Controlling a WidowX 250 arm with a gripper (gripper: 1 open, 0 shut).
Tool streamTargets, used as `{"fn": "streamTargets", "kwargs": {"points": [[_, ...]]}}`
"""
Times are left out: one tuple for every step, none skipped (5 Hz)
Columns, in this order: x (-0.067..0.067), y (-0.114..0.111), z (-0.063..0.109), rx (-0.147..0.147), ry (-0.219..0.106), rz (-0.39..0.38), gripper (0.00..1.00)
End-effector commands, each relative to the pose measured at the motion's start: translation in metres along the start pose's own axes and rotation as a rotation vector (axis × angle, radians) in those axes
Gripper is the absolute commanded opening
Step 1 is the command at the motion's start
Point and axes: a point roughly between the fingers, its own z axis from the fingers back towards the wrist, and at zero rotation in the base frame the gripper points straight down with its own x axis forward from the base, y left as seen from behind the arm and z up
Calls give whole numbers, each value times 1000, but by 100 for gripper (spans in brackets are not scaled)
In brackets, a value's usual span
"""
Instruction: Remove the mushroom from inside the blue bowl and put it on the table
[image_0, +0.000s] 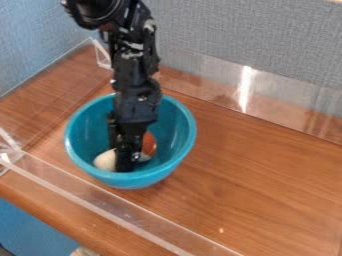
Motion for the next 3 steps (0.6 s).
{"fn": "streamTargets", "kwargs": {"points": [[-9, -1, 13, 43, -47, 10, 0], [-5, -5, 4, 35, -61, 31, 0], [-1, -8, -1, 26, -79, 49, 0]]}}
